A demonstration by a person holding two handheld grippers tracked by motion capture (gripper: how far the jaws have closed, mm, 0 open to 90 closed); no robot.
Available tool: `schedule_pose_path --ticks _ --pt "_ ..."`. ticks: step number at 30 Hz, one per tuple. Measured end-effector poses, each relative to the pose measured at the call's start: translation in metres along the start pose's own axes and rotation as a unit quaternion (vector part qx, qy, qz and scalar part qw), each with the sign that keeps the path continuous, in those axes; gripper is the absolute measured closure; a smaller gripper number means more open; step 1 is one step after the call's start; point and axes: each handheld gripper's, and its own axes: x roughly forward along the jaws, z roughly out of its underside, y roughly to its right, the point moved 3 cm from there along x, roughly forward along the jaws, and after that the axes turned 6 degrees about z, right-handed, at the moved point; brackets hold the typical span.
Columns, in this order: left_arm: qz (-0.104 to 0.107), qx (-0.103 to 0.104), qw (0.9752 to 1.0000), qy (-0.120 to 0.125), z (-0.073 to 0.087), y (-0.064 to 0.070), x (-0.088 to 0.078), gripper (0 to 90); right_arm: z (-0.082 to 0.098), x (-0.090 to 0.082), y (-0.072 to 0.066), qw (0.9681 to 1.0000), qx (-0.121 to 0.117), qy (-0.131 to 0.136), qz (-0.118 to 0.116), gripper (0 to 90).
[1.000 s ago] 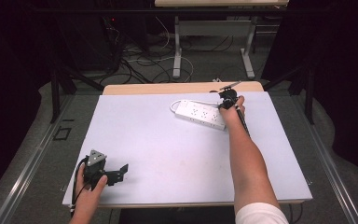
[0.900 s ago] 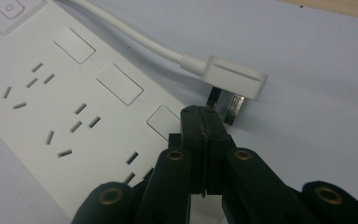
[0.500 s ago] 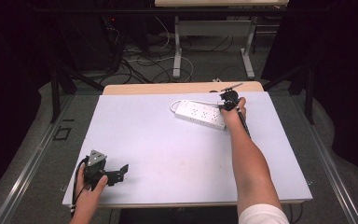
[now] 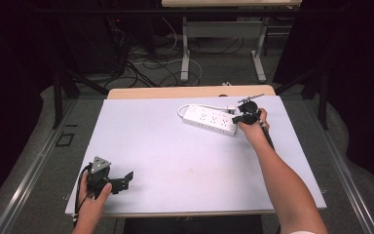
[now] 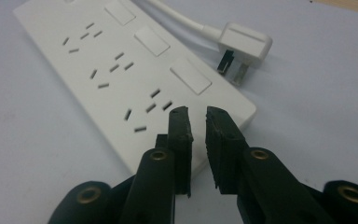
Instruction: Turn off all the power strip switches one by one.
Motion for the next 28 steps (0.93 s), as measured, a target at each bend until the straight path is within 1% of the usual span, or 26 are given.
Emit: schedule_pose_path --ticks 2,3,4,5,6,7,9,10,12,14,15,16,17,20,21,23,24,25,26,28 --pt "-0.001 0.0 1.0 -0.001 0.0 0.0 0.0 1.5 0.006 -0.009 -0.001 1.0 -0.001 0.002 -0.006 70.6" --pt "-0.001 0.0 1.0 0.0 -0.001 0.0 0.0 1.5 0.009 -0.014 -0.002 0.9999 0.0 0.006 -0.013 68.5" --pt "-0.001 0.0 1.0 -0.001 -0.001 0.0 0.0 1.5 0.012 -0.019 -0.003 0.9998 -0.005 0.013 -0.012 66.9" --pt "-0.001 0.001 1.0 -0.002 -0.001 0.0 0.0 1.5 0.014 -0.025 -0.004 0.9995 -0.016 0.022 -0.015 64.7" --pt "-0.002 0.001 1.0 -0.002 -0.001 0.001 0.0 1.5 0.018 -0.03 -0.006 0.9995 -0.016 0.023 -0.017 62.0" --pt "-0.004 0.0 1.0 0.004 0.0 0.001 0.001 1.5 0.021 -0.036 -0.007 0.9991 -0.02 0.029 -0.022 60.1" --pt "-0.005 0.0 1.0 0.004 0.0 0.001 0.001 1.5 0.03 -0.047 -0.011 0.9986 -0.016 0.035 -0.035 57.5" --pt "-0.005 -0.001 1.0 0.002 0.0 0.001 0.0 1.5 0.034 -0.052 -0.012 0.9981 -0.019 0.044 -0.039 54.0" --pt "-0.005 -0.004 1.0 0.002 0.0 0.0 0.0 1.5 0.045 -0.061 -0.016 0.9976 -0.017 0.058 -0.034 47.6" --pt "-0.005 -0.006 1.0 0.002 0.0 0.0 0.0 1.5 0.056 -0.069 -0.02 0.9974 -0.021 0.064 -0.026 41.1" --pt "-0.005 -0.006 1.0 0.003 0.0 0.0 0.0 1.5 0.061 -0.072 -0.021 0.9971 -0.026 0.068 -0.022 39.4" --pt "-0.005 -0.007 1.0 0.004 0.0 0.0 0.0 1.5 0.067 -0.076 -0.023 0.9967 -0.023 0.074 -0.024 39.1" --pt "-0.004 -0.006 1.0 0.004 0.0 0.0 0.0 1.5 0.073 -0.08 -0.023 0.9961 -0.027 0.081 -0.023 38.9" --pt "-0.004 -0.007 0.9999 0.008 0.0 0.0 0.0 1.5 0.093 -0.091 -0.025 0.9956 -0.011 0.089 -0.025 36.8" --pt "-0.003 -0.011 0.9999 0.009 0.0 0.001 0.0 1.5 0.1 -0.093 -0.025 0.9959 -0.005 0.087 -0.025 35.6" --pt "-0.003 -0.015 0.9998 0.01 0.0 0.0 0.0 1.5 0.112 -0.098 -0.025 0.9956 0.002 0.092 -0.017 31.9" --pt "-0.004 -0.013 0.9999 0.01 0.0 0.0 0.0 1.5 0.118 -0.102 -0.026 0.9953 0.006 0.096 -0.013 30.7" --pt "-0.004 -0.011 0.9999 0.01 0.0 0.0 0.0 1.5 0.123 -0.105 -0.026 0.9949 0.007 0.1 -0.012 27.9" --pt "-0.002 -0.013 0.9999 0.011 0.0 0.0 0.0 1.5 0.127 -0.107 -0.026 0.9945 0.009 0.103 -0.01 23.0" --pt "-0.003 -0.006 0.9999 0.009 -0.002 0.0 0.0 1.5 0.131 -0.114 -0.026 0.9937 0.013 0.111 -0.006 17.3"
